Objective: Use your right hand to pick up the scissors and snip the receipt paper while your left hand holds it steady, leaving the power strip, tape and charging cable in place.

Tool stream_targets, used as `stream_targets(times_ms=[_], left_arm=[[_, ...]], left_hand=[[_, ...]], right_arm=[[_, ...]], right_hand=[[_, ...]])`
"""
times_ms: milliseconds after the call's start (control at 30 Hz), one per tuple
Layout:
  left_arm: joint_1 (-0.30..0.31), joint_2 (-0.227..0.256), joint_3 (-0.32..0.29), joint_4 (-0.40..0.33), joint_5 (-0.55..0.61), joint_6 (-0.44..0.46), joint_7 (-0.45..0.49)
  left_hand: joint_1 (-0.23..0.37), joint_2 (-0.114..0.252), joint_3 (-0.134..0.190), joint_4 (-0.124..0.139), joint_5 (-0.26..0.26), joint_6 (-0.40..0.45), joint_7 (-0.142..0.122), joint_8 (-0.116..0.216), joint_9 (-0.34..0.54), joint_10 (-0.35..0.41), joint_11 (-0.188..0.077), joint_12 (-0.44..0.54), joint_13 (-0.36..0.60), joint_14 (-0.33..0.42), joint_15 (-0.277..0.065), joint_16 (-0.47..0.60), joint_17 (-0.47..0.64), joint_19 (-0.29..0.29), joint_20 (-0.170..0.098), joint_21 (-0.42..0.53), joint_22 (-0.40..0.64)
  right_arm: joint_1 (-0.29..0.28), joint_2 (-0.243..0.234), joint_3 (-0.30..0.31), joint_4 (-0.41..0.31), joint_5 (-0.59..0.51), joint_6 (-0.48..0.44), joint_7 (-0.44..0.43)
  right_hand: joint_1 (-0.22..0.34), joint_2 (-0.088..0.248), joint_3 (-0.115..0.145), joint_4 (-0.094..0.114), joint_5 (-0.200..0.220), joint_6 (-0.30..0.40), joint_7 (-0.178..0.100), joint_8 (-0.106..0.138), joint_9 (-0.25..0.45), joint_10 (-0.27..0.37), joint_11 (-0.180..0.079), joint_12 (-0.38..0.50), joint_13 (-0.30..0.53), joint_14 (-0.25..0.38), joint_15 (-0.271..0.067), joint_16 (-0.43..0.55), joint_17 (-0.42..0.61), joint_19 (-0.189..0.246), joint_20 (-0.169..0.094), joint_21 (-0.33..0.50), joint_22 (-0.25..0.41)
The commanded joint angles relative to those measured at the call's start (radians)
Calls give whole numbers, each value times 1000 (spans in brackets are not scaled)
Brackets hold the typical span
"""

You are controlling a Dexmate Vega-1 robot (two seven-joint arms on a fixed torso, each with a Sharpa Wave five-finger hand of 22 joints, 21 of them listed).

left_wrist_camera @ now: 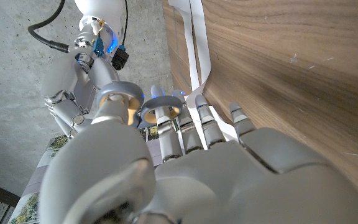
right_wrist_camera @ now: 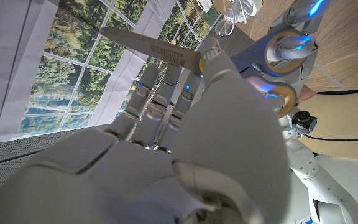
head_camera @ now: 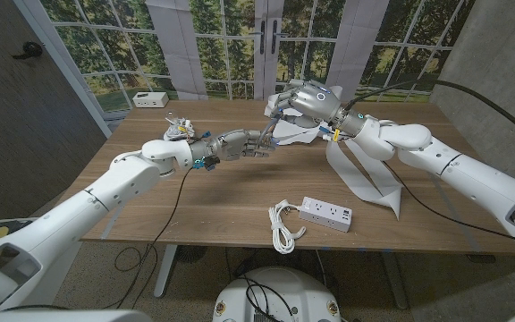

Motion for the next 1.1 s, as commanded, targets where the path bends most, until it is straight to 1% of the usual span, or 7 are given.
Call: stream_targets(times_ms=[33, 233, 300, 567, 767, 800, 1100], left_arm=[[27, -7, -10, -25, -1, -9, 49], [32, -9, -9, -32, 4, -8, 68], [32, -10, -8, -35, 10, -10, 76], [35, -12, -5, -45, 23, -14, 94], [41, -7, -8, -51, 27, -17, 103], [42, -6, -8, -51, 28, -18, 103], [41, -8, -2, -53, 52, -34, 111]], left_hand=[[9, 26, 12, 0, 5, 15, -2, 9, 1, 46, -63, -1, 15, 14, -4, 13, 11, 5, 3, 3, 2], [20, 31, 13, -5, 4, 36, 2, 17, 0, 52, -62, 8, 37, 21, -2, 28, 24, 5, 3, 1, 2], [25, 28, 12, -8, 4, 41, 9, 19, 1, 56, -62, 16, 47, 26, -6, 33, 29, 5, 3, 1, 2], [39, 16, 0, -13, 2, 82, 4, 32, 8, 93, -70, 66, 94, 57, -9, 56, 50, 11, 2, 1, 2], [44, 11, -4, -13, 2, 77, 3, 31, 14, 106, -65, 85, 111, 66, -15, 62, 56, 16, 2, 3, 2], [45, 11, -5, -13, 2, 77, 2, 31, 16, 110, -67, 88, 114, 70, -17, 64, 58, 17, 3, 3, 2], [51, 10, -9, -12, 2, 75, -5, 32, 22, 103, -72, 100, 134, 69, -19, 68, 66, 20, 3, 3, 3]], right_arm=[[-12, 0, 8, -20, -6, -1, 8], [-12, 4, 8, -23, -4, 2, 19], [-11, 6, 8, -24, -1, 5, 23], [-16, 8, 13, -47, 13, 8, 62], [-20, 10, 21, -61, 24, 9, 90], [-21, 10, 23, -64, 30, 10, 100], [-38, 10, 53, -96, 105, 6, 209]], right_hand=[[-8, 3, 22, 15, 60, 6, -2, -2, 1, 92, -11, 5, 7, 19, -114, -1, 1, 5, -18, 4, -1], [-10, 1, 25, 15, 63, 4, -1, -3, -1, 96, -13, 4, 5, 19, -114, -2, 3, 2, -18, 3, -1], [-10, 0, 25, 15, 63, 5, 0, -2, -1, 94, -12, 4, 6, 19, -114, -2, 3, 3, -18, 3, -1], [-10, -2, 30, 14, 68, 2, 0, 0, 5, 94, -11, 4, 8, 21, -114, -2, 5, 3, -17, 3, -1], [-11, -7, 36, 13, 75, 8, 9, 7, 11, 97, -6, 10, 19, 26, -114, -2, 5, 7, -10, 3, -2], [-12, -9, 37, 13, 77, 9, 8, 9, 13, 104, -2, 14, 21, 27, -114, -2, 4, 8, -10, 3, -2], [-16, -20, 44, 10, 90, 18, 20, 16, 16, 111, -5, 20, 31, 42, -113, 0, 3, 14, 0, 1, -3]])
